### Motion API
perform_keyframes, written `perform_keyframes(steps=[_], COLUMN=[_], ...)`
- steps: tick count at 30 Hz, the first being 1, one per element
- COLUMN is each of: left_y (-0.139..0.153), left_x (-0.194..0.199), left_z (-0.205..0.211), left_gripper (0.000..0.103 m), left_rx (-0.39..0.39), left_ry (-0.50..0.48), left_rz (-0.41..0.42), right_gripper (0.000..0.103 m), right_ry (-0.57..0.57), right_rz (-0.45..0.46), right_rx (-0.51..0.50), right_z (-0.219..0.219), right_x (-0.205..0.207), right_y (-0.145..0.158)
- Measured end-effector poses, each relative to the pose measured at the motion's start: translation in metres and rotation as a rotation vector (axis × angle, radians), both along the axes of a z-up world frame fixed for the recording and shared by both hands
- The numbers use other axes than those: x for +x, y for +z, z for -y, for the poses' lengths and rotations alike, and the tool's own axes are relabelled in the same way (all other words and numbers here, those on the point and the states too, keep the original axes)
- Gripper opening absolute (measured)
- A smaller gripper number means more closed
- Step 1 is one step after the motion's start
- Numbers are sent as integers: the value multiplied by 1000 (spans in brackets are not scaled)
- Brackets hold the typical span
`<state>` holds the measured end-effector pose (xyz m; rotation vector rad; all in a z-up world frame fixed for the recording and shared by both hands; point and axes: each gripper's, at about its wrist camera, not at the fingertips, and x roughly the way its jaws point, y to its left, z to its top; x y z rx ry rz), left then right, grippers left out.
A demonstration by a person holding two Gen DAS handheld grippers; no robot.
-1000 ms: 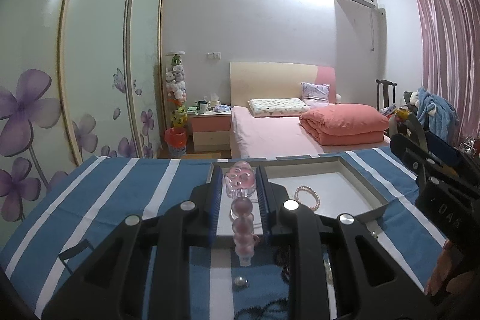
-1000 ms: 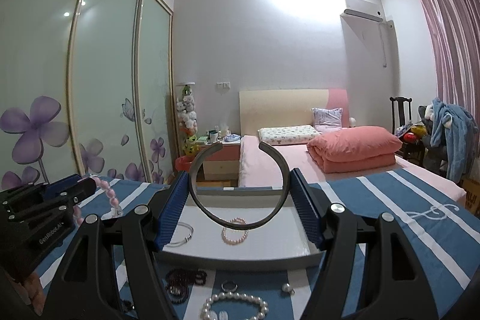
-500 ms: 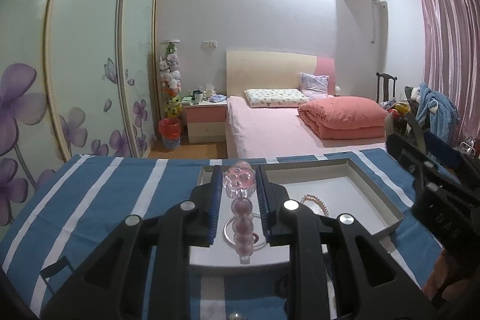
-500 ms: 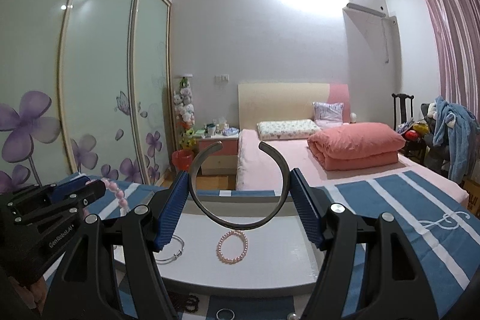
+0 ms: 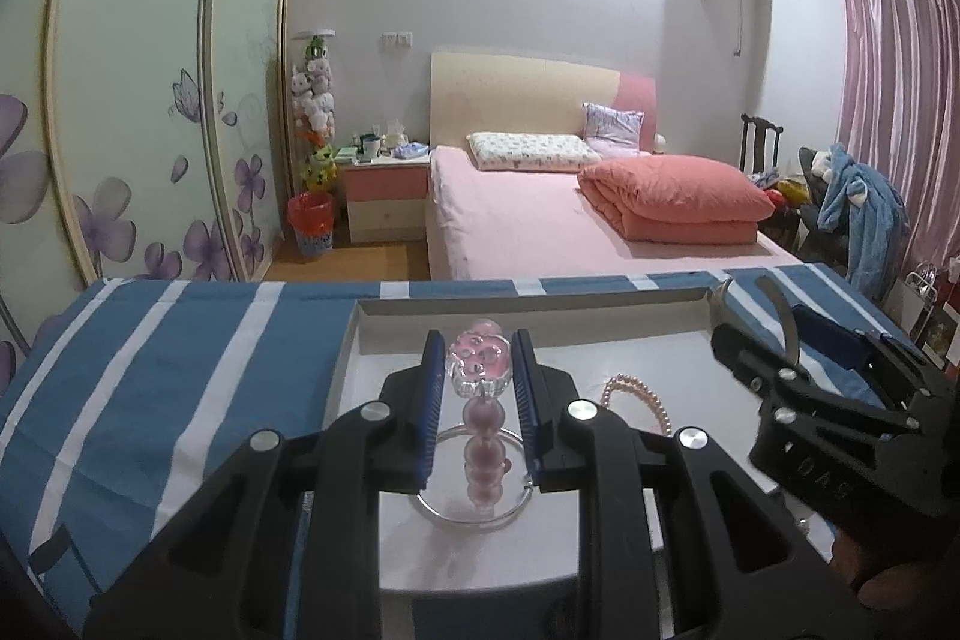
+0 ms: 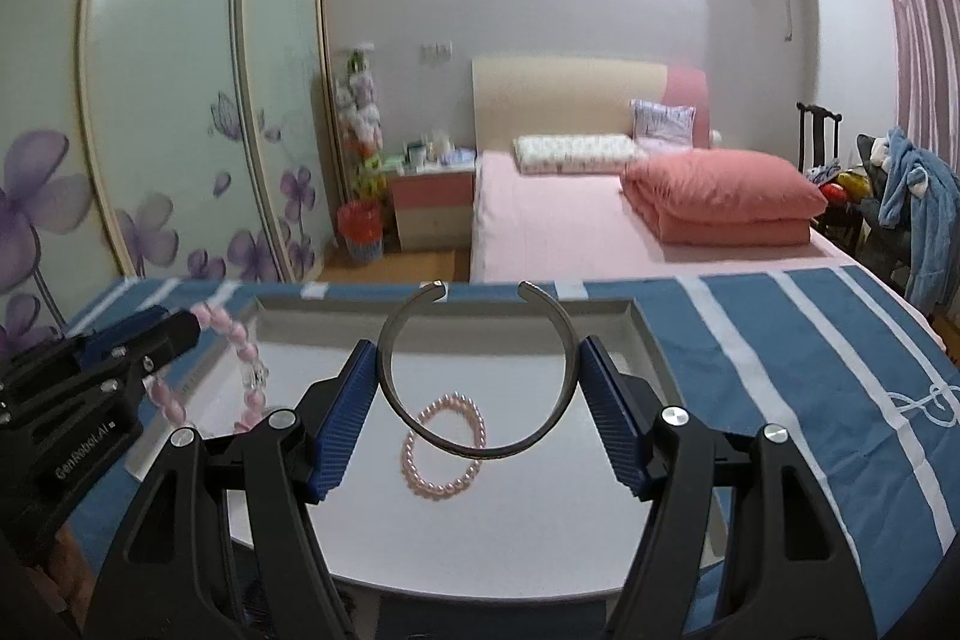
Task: Organize jewelry
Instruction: 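Carry the silver cuff into the tray with the right tool while the left carries the pink beaded bracelet there, then withdraw both open tools from the tray toward the remaining jewelry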
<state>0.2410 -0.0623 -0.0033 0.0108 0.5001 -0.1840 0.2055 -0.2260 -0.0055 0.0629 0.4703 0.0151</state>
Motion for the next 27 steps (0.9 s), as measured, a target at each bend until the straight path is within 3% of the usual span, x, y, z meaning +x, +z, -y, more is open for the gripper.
perform_keyframes(steps=[7,9,11,12,27], left_y=[-14,-14,-12,-10,20], left_x=[16,16,15,14,-25], left_z=[1,1,1,-2,-58], left_gripper=[23,30,43,45,45], left_rx=[5,4,1,-1,-30], left_ry=[-5,-2,4,12,139], left_rz=[-54,-47,-39,-30,7], right_gripper=[68,69,73,75,75], right_ry=[27,35,35,31,-40], right_rz=[-137,-157,-152,-145,-59], right_rx=[16,21,25,26,40], right_z=[-2,-3,-1,0,34], right_x=[18,19,16,15,-22], right_y=[-19,-20,-18,-16,19])
